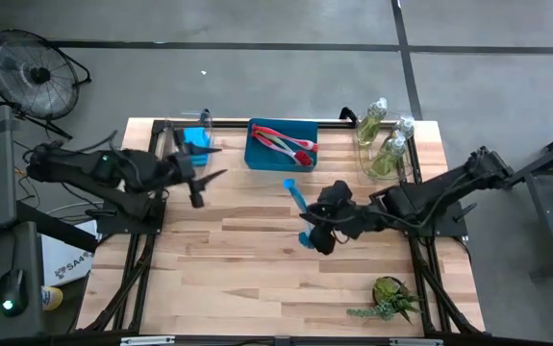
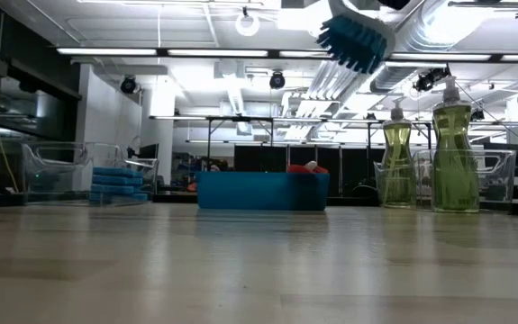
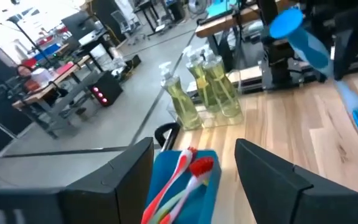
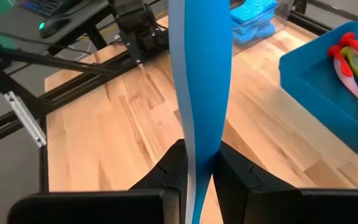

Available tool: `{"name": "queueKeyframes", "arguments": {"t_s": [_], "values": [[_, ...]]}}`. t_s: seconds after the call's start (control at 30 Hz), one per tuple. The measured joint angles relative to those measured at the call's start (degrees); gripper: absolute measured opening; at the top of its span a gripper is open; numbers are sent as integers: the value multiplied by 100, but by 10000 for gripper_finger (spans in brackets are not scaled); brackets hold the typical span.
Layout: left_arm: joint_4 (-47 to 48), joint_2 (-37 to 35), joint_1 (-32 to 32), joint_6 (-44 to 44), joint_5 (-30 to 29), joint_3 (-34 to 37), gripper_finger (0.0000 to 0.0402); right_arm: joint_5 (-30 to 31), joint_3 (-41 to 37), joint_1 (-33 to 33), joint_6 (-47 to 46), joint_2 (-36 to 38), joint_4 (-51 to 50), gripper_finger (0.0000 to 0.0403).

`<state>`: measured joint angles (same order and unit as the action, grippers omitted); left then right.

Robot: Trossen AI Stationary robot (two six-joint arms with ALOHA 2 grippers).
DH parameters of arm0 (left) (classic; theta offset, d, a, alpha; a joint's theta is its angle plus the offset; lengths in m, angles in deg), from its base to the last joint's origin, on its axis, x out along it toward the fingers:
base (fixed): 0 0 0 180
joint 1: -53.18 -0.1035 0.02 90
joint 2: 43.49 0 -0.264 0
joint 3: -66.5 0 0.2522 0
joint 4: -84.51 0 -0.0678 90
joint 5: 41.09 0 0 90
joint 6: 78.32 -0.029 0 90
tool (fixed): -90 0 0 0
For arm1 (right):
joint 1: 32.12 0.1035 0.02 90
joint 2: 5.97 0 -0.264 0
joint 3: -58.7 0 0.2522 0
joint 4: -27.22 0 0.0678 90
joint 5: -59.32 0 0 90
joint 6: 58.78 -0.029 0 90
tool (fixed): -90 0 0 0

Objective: Pick & Place Kitchen Sink Supplies
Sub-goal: Put the blue dish brush into the blue bin

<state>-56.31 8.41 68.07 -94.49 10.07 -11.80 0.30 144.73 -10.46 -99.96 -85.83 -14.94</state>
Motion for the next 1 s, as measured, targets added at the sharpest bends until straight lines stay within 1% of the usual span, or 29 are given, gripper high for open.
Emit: {"name": "queueKeyframes", "arguments": {"t_s": [0.07, 0.2, 0.4, 0.6, 0.73, 0.83, 1.0], "values": [[96, -286, -211, -12, 290, 169, 217, -124, 1, -171, 1, 0, 24, 45], [-17, -735, -698, 3, 919, 687, 215, -485, 0, -610, 20, 0, 140, 45], [-708, -1337, -1367, 69, 1897, 1627, 215, -1057, 1, -1345, 305, 0, 622, 45], [-863, -2152, -2282, 318, 2647, 2510, 215, -1471, 1, -2126, 558, 0, 1078, 45], [-933, -2749, -2929, 311, 3084, 2784, 215, -1792, 1, -2558, 722, 0, 1196, 45], [-940, -3029, -3415, 301, 3445, 2872, 215, -1917, 1, -2800, 834, 0, 1410, 45], [-907, -3105, -4180, 285, 4383, 2895, 215, -2103, 1, -3179, 1103, -3, 1801, 45]]}}
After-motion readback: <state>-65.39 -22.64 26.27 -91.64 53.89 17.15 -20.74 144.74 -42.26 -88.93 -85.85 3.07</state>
